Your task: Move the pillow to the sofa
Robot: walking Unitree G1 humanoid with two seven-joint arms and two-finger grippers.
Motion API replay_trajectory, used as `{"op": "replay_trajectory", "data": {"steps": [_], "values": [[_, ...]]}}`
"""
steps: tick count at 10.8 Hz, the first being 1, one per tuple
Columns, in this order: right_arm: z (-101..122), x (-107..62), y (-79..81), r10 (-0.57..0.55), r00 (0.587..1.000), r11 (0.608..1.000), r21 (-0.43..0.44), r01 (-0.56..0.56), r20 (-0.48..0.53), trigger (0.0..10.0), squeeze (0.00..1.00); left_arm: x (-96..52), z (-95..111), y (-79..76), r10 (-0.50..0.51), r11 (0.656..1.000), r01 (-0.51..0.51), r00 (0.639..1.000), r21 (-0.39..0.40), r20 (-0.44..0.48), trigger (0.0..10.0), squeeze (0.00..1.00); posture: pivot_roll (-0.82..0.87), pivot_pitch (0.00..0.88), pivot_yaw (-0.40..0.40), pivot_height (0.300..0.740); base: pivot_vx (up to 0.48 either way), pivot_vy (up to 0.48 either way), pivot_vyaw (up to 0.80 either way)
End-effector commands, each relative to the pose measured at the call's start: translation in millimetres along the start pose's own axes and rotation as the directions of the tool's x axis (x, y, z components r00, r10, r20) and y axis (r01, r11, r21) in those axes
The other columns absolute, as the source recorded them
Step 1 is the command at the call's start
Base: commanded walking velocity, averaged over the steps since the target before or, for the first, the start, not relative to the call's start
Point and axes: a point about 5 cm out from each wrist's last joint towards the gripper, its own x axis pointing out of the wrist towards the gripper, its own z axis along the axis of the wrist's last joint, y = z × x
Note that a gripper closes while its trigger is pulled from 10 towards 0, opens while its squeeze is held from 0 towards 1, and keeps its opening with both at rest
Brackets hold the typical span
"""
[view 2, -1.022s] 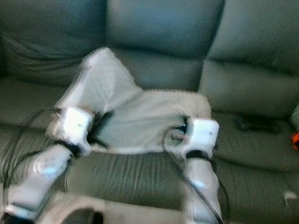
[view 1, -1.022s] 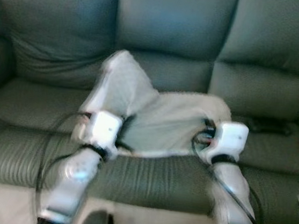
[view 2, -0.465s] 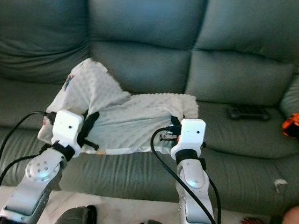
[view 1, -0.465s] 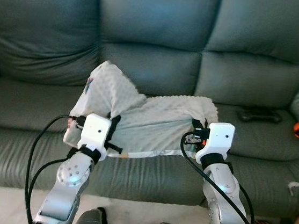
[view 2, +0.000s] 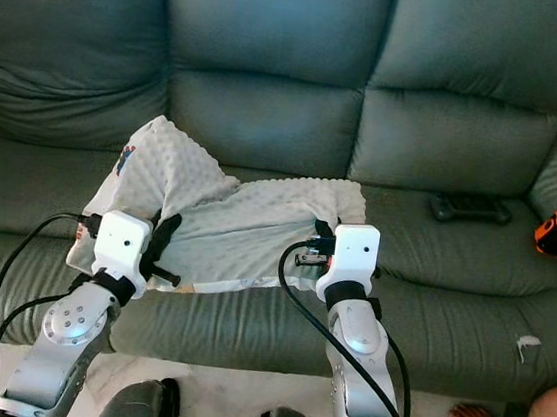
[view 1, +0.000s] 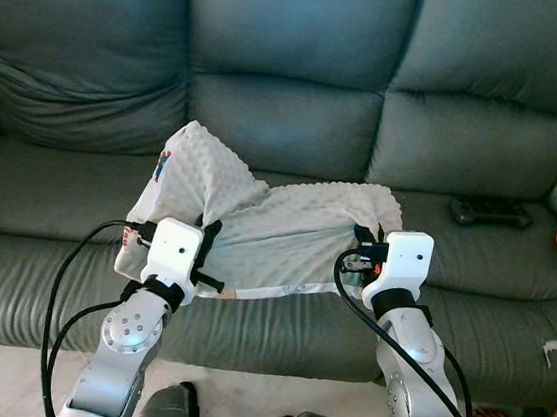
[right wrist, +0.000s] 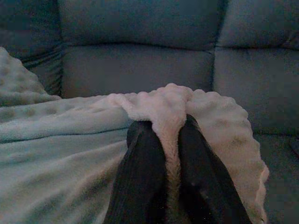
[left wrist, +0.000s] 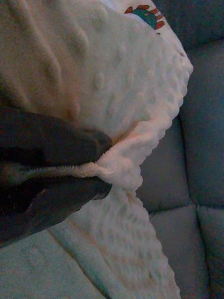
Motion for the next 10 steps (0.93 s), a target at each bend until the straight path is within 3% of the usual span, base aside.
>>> {"op": "replay_trajectory", "data": {"steps": [1,5,10], "values": [[5.0,-0.4,-8.9,-0.039,0.999,0.999,0.0,0.039,0.02,10.0,0.0,-5.3,2.7,9.0,0.029,0.999,-0.029,1.0,0.017,0.013,10.0,0.0,0.0,0.164,-0.027,0.672,0.0,0.0,0.0],[5.8,-1.5,-10.0,-0.04,0.999,0.999,-0.001,0.04,0.025,10.0,0.0,-7.3,-1.8,12.0,0.038,0.998,-0.038,0.999,0.057,0.003,10.0,0.0,-0.01,0.174,-0.023,0.607,0.0,0.0,0.0],[0.3,-2.7,0.6,-0.014,1.0,1.0,0.022,0.014,0.012,10.0,0.0,-10.9,-6.8,11.7,0.054,0.996,-0.052,0.998,0.071,-0.025,10.0,0.0,0.0,0.182,-0.016,0.603,0.0,0.0,0.0]]}}
